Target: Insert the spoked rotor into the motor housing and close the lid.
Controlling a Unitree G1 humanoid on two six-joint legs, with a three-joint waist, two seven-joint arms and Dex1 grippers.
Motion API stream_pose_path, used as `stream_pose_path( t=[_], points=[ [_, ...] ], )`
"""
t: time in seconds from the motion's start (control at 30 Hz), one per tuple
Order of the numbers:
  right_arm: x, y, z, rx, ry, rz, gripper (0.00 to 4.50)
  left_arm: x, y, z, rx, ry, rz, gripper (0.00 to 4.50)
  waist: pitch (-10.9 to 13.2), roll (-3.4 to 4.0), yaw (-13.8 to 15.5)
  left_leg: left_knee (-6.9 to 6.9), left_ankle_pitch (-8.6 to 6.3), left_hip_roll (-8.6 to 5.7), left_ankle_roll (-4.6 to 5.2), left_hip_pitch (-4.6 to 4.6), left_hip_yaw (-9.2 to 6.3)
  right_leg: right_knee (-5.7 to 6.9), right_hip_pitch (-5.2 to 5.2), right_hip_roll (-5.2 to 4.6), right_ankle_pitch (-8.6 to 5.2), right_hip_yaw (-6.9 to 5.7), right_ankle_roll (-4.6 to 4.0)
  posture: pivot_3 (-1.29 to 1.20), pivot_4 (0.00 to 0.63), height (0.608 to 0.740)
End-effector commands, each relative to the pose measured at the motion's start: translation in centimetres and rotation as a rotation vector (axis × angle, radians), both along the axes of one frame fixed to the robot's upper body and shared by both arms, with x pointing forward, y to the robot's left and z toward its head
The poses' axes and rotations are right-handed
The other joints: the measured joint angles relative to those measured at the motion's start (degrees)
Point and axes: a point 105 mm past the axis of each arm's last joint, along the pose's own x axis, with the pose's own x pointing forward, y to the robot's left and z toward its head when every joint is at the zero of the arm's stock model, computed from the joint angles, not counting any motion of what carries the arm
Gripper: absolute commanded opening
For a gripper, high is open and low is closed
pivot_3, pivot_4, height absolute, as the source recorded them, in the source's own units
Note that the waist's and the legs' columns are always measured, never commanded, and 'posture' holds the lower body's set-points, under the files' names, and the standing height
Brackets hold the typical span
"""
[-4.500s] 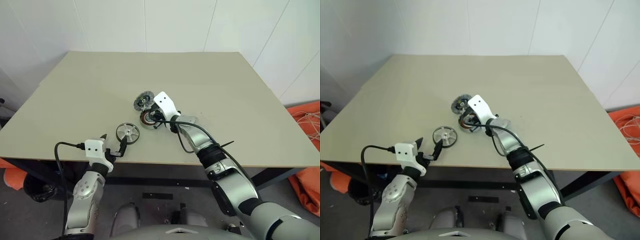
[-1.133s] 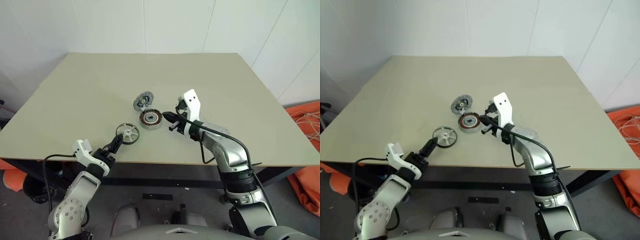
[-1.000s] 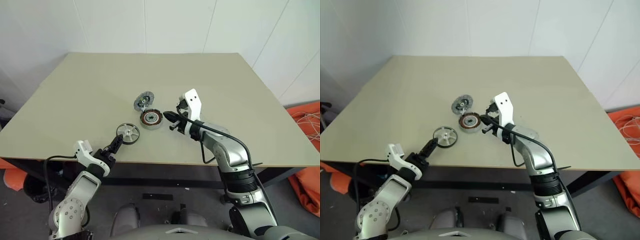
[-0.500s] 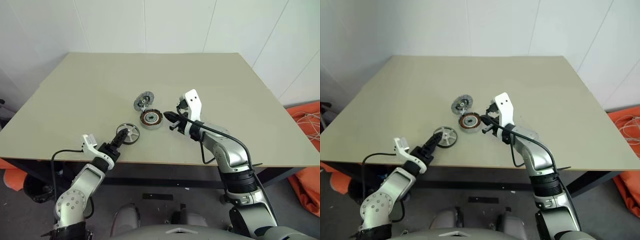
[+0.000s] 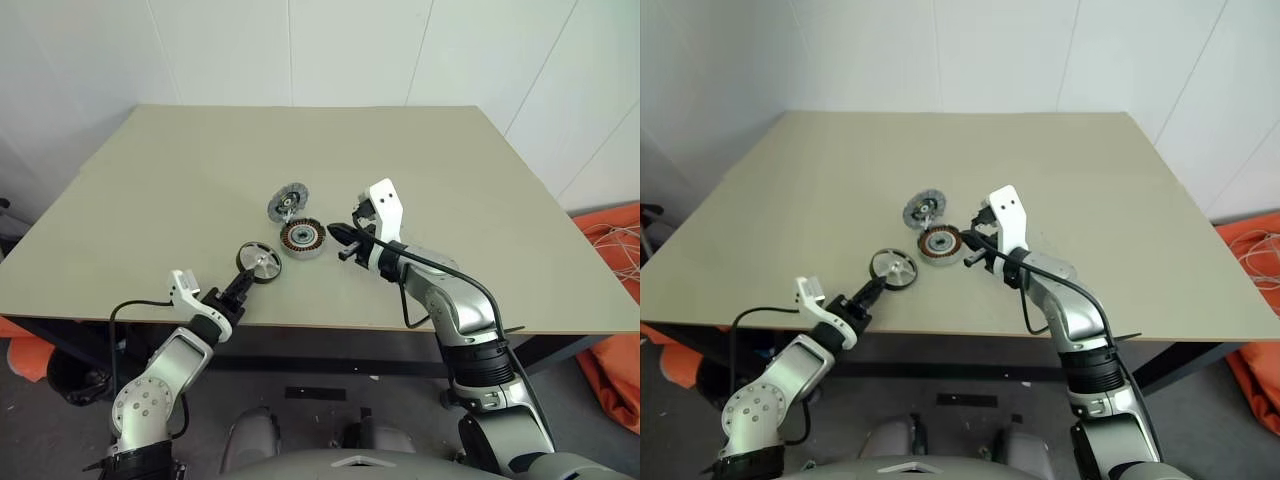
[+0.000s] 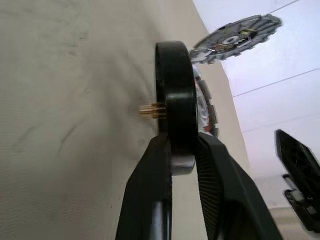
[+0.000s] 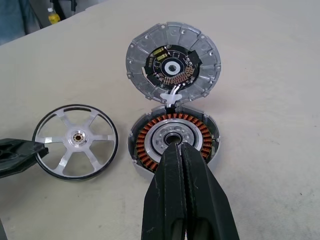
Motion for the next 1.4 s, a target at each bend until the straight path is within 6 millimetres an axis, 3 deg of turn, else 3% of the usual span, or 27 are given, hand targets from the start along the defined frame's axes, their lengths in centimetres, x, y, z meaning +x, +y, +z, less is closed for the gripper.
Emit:
stream_pose_path(
  t=[0.03,0.17,0.43,0.67,1.0,1.4],
  points=[
    [-0.2,0.2,1.5,0.022,-0.050,0.012,0.00,0.2,0.6,0.1,-0.017,0.003,0.037,0.37,0.0,0.00,0.0,0.00,0.00,0.00,0.00,0.00,0.00,0.00,0.00,0.00,0.00,0.00,0.00,0.00,0.000,0.740],
    [-0.2,0.1,1.5,0.019,-0.050,0.011,0.00,0.4,1.0,-0.3,-0.055,0.023,0.080,0.37,0.0,0.00,0.0,0.01,0.01,0.00,-0.01,0.03,0.00,0.00,0.03,0.00,0.00,0.00,0.01,0.00,0.000,0.740],
    [-0.1,-0.1,1.7,0.018,-0.054,0.008,0.00,0.1,-0.3,3.2,-0.228,-0.113,0.009,0.37,0.0,-0.02,0.2,0.01,0.02,0.00,-0.03,-0.01,0.00,-0.03,0.03,0.00,0.01,0.00,0.02,0.00,0.000,0.740],
    [0.0,-0.2,1.9,0.026,-0.060,0.006,0.00,1.0,-2.2,4.7,-0.294,-0.135,-0.089,0.37,0.0,-0.02,0.5,0.00,0.02,-0.01,-0.03,-0.02,0.00,-0.06,0.02,0.00,0.02,0.00,0.03,0.00,0.000,0.740],
    [-0.1,-0.4,2.0,0.028,-0.065,-0.007,0.00,3.5,-5.2,4.6,-0.303,-0.101,-0.190,0.37,0.0,-0.02,1.2,-0.01,0.03,-0.01,-0.05,-0.02,0.00,-0.06,0.02,0.01,0.03,0.00,0.07,0.00,0.000,0.740],
    [-0.1,-0.5,2.2,0.024,-0.071,-0.011,0.00,5.9,-6.0,3.2,-0.287,-0.093,-0.183,0.37,0.0,-0.02,1.3,-0.01,0.03,-0.03,-0.05,-0.05,-0.01,-0.10,0.02,0.00,0.06,0.02,0.13,0.00,0.000,0.740]
  ],
)
